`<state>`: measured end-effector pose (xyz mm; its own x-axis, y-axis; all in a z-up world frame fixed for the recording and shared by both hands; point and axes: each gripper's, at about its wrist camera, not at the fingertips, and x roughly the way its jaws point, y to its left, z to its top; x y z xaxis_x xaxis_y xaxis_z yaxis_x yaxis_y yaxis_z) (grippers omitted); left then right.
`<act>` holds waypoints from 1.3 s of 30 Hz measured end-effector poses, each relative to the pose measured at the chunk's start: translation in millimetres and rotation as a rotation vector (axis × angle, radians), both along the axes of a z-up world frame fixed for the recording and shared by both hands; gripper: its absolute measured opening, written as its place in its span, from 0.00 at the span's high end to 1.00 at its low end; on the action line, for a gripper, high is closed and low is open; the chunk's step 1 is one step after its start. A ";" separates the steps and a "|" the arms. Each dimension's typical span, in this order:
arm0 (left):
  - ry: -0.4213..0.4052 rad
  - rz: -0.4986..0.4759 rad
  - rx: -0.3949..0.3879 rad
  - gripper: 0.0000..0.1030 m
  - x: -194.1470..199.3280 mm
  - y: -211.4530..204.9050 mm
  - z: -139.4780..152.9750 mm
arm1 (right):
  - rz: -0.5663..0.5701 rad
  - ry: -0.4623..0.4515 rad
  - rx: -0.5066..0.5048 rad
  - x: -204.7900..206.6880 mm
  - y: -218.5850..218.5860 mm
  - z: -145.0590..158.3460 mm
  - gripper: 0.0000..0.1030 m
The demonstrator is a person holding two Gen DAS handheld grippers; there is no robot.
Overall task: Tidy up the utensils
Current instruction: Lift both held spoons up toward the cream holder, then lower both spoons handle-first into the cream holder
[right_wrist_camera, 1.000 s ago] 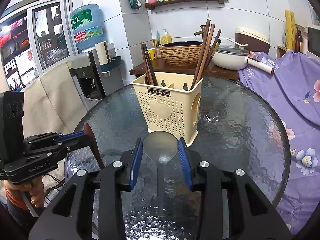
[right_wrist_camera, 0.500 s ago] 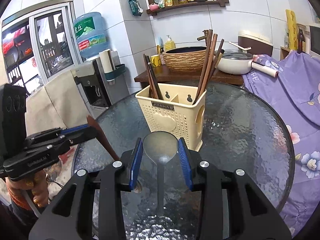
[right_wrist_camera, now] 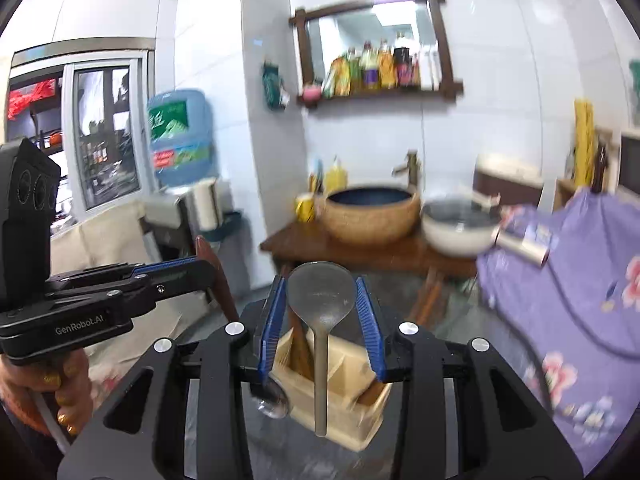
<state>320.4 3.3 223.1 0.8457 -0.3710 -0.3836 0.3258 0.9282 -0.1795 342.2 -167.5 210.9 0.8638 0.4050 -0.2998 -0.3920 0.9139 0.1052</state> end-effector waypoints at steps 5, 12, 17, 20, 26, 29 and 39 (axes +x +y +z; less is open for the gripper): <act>0.015 0.041 0.013 0.87 30.1 -7.8 -10.6 | -0.062 -0.053 -0.038 31.7 11.1 8.8 0.64; 0.082 0.072 0.042 0.87 47.3 -8.7 -65.4 | -0.084 0.005 -0.025 52.1 11.6 -47.8 0.64; 0.113 0.062 0.066 0.87 46.1 -13.1 -95.8 | -0.084 0.027 -0.072 50.8 17.8 -82.9 0.64; 0.122 0.059 0.073 0.87 44.2 -14.5 -107.9 | -0.082 0.040 -0.088 47.2 20.4 -100.0 0.64; 0.109 0.072 0.077 0.87 41.8 -13.1 -111.1 | -0.094 0.057 -0.142 41.6 24.4 -125.2 0.64; 0.105 0.074 0.085 0.87 41.8 -14.6 -111.2 | -0.102 0.076 -0.145 44.1 23.4 -133.3 0.64; 0.070 0.073 0.075 0.81 38.3 -17.7 -108.7 | -0.118 0.077 -0.146 46.5 19.9 -138.6 0.63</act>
